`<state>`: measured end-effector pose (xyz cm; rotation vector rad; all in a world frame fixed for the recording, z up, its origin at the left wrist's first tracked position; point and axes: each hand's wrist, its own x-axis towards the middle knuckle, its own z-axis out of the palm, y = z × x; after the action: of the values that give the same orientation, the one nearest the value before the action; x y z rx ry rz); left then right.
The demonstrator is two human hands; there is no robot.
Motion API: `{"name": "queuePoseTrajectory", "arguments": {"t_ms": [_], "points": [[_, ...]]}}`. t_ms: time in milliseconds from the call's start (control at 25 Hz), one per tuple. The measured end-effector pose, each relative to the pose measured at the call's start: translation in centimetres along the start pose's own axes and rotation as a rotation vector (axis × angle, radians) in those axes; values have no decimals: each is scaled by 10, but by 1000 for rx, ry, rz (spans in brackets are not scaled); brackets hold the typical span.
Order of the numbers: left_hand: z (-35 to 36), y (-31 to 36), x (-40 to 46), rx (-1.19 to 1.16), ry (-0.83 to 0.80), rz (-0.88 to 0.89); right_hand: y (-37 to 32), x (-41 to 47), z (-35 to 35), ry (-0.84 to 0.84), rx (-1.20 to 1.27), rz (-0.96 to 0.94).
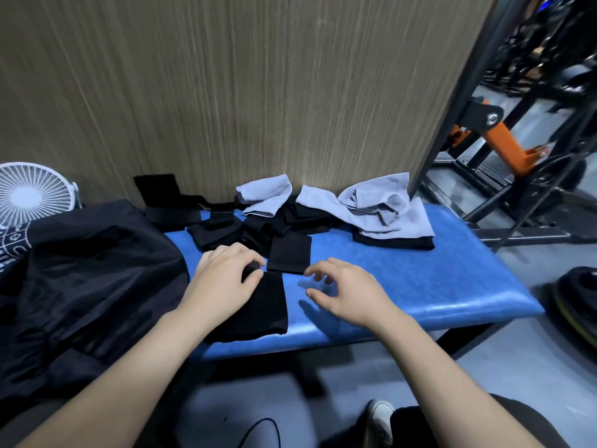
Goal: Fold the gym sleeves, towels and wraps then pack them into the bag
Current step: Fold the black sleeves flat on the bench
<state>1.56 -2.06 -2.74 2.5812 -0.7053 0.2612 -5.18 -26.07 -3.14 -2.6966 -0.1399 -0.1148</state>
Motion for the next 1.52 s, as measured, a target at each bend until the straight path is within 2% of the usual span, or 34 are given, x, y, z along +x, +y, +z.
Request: {"name": "queuePoseTrajectory", "arguments": {"t_ms": [320,520,720,960,1200,1520], "points": [[31,20,51,53,-27,-79,37,3,-22,27,-26,131],[42,18,61,90,-29,-150,42,43,-13,-13,-127,46],[48,15,67,115,8,-170,42,71,7,3,-119,32],[48,18,72,31,118,-171,48,98,13,141,-117,53],[54,24,81,-10,122,-177,37,117,14,418,-250,-27],[60,35,96,-93,70,-162,31,122,25,350,-369,-77]]}}
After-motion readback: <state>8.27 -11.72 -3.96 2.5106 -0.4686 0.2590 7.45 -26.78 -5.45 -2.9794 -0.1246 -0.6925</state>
